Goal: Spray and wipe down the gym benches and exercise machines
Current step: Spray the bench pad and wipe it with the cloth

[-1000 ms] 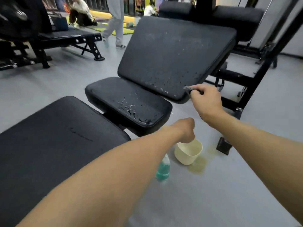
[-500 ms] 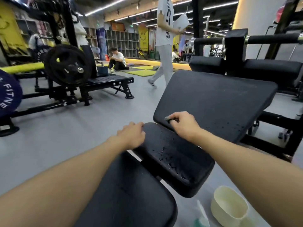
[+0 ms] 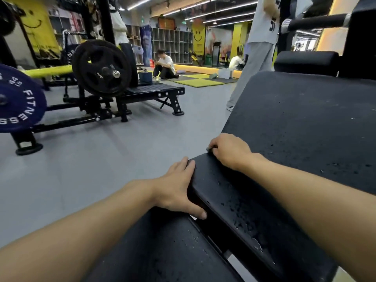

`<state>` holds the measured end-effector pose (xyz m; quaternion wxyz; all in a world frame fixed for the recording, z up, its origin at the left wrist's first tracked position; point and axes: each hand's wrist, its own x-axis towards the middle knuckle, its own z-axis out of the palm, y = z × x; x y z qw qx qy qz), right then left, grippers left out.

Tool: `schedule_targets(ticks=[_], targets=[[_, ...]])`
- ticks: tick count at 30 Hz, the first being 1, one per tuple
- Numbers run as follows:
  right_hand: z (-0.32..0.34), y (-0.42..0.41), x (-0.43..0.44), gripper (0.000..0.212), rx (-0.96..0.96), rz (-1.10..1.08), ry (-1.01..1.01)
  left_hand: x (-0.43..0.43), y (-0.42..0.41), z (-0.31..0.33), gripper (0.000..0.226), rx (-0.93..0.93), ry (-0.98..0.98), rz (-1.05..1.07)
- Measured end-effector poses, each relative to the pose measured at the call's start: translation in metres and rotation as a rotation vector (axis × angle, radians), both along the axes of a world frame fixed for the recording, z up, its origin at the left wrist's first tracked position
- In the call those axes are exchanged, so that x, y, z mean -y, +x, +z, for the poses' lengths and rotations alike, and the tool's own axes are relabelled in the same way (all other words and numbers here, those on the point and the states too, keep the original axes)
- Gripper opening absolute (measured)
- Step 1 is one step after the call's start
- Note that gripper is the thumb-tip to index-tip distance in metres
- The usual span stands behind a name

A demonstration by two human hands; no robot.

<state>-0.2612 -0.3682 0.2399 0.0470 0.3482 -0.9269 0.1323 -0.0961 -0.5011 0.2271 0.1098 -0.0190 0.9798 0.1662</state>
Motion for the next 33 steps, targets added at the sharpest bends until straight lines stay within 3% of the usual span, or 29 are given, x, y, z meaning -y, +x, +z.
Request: schedule_targets(ticks=[5, 9, 13, 19, 24, 29, 33], targets=[[-0.001, 0.009, -0.001, 0.035, -0.033, 0.041, 0.025, 0.000, 0.005, -0.005, 0.120, -0.223, 0.136, 0.078], [0.002, 0.013, -0.016, 0.030, 0.026, 0.146, 0.004, 0.001, 0.005, -0.010, 0.096, -0.276, 0.169, 0.168], [0.002, 0.003, -0.007, 0.032, -0.028, 0.014, 0.007, -0.006, 0.012, -0.003, 0.084, -0.307, 0.193, 0.188], [-0.004, 0.023, -0.016, 0.029, 0.023, 0.231, -0.020, -0.007, 0.013, -0.003, 0.096, -0.241, -0.021, 0.299], [-0.001, 0.006, -0.012, 0.034, 0.005, 0.107, -0.022, -0.009, 0.016, -0.001, 0.096, -0.231, 0.016, 0.330], [-0.001, 0.026, -0.034, 0.032, 0.075, 0.326, -0.035, -0.011, 0.016, 0.000, 0.098, -0.234, 0.042, 0.335], [0.000, 0.007, -0.018, 0.033, 0.085, 0.248, -0.117, -0.011, 0.015, 0.000, 0.104, -0.238, 0.022, 0.335]])
